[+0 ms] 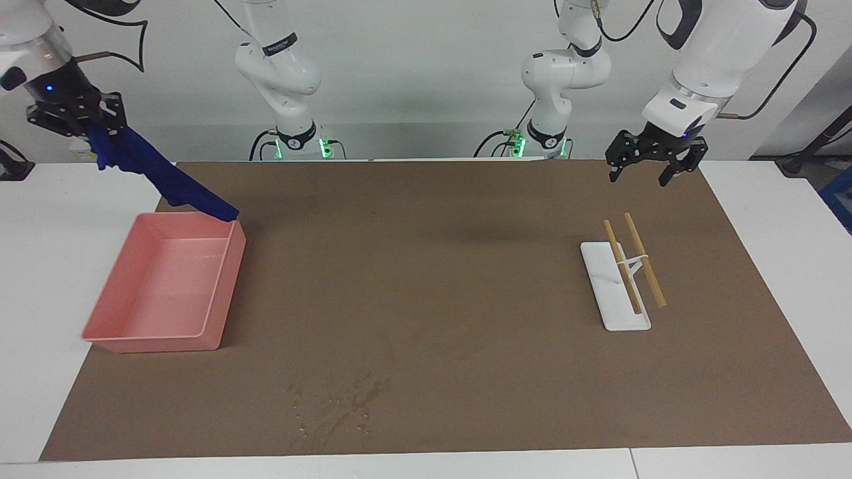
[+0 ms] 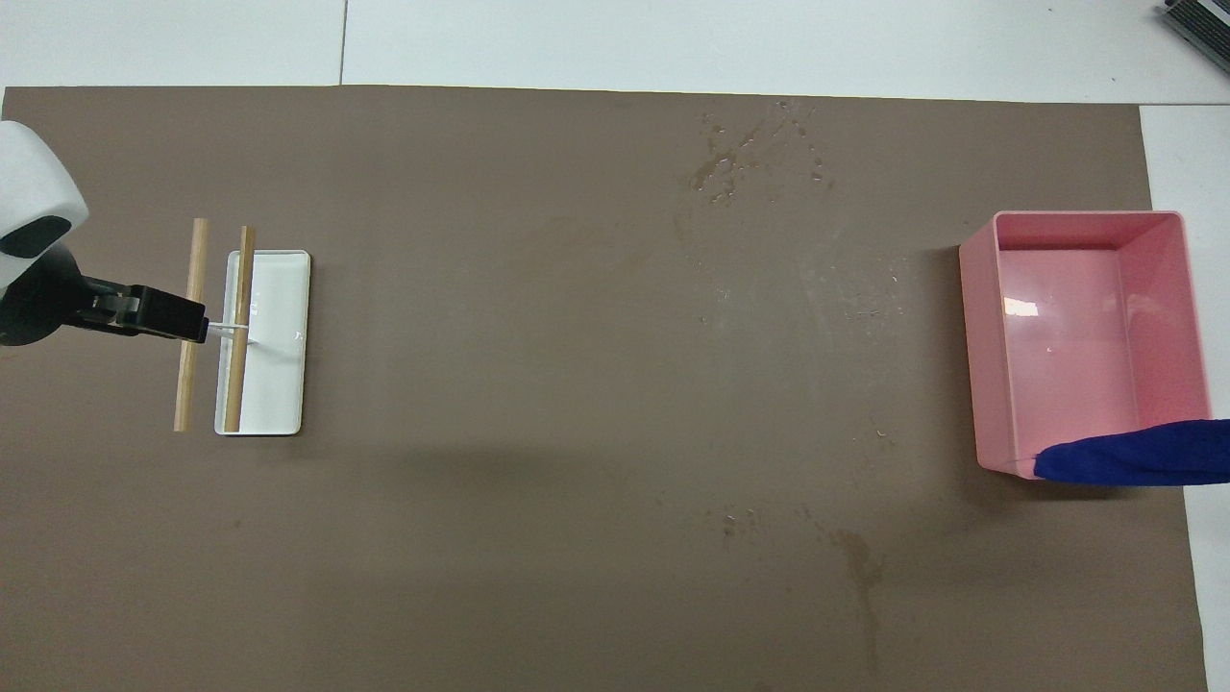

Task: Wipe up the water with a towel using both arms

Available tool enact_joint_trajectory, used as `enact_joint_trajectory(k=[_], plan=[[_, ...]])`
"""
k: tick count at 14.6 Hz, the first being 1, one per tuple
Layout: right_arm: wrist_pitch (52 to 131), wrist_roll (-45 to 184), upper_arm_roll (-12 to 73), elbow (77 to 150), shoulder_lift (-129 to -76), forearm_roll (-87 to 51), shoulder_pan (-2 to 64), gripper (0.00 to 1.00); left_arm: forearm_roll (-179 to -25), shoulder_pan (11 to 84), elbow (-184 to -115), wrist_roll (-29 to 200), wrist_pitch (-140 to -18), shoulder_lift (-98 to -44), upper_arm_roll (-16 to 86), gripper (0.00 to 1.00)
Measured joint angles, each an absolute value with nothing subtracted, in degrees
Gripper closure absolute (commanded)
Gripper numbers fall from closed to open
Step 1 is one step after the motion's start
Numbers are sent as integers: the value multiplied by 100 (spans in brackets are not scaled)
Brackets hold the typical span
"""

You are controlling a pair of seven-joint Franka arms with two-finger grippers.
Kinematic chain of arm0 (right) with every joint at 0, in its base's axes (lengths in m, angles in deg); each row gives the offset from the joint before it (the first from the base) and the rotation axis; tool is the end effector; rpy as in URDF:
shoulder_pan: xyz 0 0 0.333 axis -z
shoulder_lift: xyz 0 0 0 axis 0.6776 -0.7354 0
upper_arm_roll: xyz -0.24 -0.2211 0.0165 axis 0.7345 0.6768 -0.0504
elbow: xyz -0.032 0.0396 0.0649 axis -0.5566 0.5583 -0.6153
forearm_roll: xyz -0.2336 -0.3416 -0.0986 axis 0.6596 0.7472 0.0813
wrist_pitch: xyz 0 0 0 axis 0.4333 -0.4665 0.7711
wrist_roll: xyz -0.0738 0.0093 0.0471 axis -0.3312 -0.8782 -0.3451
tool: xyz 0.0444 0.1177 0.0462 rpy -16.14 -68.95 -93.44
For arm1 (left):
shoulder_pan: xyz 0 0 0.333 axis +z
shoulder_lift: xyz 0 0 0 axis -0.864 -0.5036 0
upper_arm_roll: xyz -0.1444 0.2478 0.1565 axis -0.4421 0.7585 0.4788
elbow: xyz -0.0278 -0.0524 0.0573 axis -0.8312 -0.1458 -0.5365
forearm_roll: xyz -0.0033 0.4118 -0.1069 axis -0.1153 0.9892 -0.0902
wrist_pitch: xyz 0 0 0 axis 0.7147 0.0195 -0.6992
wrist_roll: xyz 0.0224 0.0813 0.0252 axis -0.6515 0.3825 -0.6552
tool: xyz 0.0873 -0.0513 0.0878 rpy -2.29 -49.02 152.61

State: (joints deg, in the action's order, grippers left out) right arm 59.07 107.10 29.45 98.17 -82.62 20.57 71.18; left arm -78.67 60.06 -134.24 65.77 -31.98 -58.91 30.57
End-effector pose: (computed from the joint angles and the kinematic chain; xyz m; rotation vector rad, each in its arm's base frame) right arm 0.5139 -0.2037 0.6580 2.9376 0.6511 -0.1142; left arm 0.5708 -0.0730 0.6037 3.1073 -0.2918 0.0013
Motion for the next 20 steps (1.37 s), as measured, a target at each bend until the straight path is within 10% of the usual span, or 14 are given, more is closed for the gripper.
enact_joint_trajectory(k=[13,14,16,20], plan=[[8235,10485,2889,11400,-8244,2062,6708,100,-7867,6007,-13424,6577,-3198,-5891,3057,0],[8242,10459,2888,11400,-8230,2062,6690,80,-7867,6007,-13424,6577,-3198,-5891,3057,0],[8266,10459,2890,11400,-8221,2062,6689,0,-7867,6006,-13424,6577,-3198,-5891,3057,0],[8289,10459,2888,11378,-8206,2059,6672,0,-7867,6006,-13424,6577,-3198,-5891,3057,0]])
